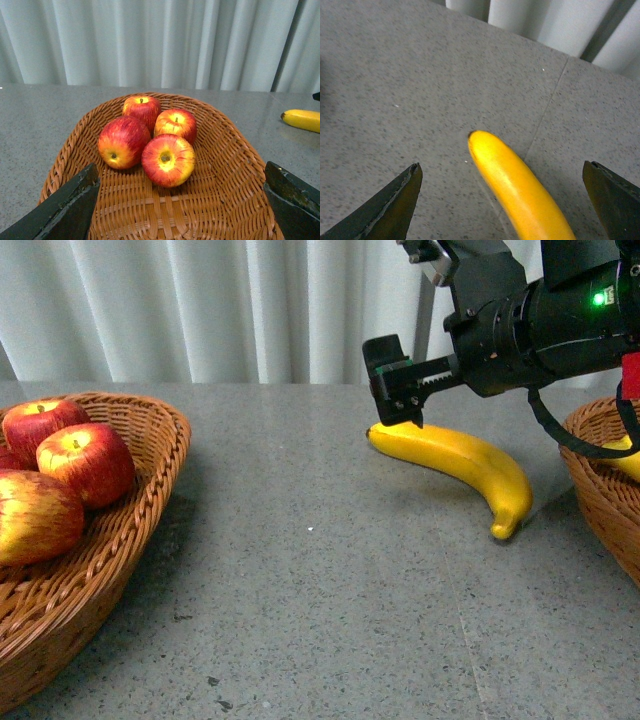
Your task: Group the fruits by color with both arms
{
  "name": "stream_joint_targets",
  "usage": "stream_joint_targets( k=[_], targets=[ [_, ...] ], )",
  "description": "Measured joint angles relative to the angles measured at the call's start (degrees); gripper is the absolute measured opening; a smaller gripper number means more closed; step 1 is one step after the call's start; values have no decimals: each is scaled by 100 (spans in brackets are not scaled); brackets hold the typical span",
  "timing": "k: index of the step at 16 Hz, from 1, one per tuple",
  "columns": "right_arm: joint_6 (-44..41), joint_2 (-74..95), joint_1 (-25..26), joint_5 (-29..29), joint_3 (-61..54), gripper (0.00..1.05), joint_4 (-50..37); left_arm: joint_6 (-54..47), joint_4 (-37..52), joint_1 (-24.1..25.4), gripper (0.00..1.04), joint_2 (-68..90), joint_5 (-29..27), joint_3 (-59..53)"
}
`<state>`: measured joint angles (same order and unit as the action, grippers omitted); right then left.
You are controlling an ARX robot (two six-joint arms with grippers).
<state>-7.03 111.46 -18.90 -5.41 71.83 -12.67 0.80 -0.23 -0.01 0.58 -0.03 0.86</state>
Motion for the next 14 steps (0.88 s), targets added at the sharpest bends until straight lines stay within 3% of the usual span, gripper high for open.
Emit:
stream_joint_targets(
  k=[7, 14],
  targets=[
    [-625, 555, 315, -221, 588, 98, 1346, 0, 2, 0, 98, 0, 0, 0],
    [-813, 909, 271, 68, 918, 98, 1388, 0, 2, 0, 98, 0, 0, 0]
  ],
)
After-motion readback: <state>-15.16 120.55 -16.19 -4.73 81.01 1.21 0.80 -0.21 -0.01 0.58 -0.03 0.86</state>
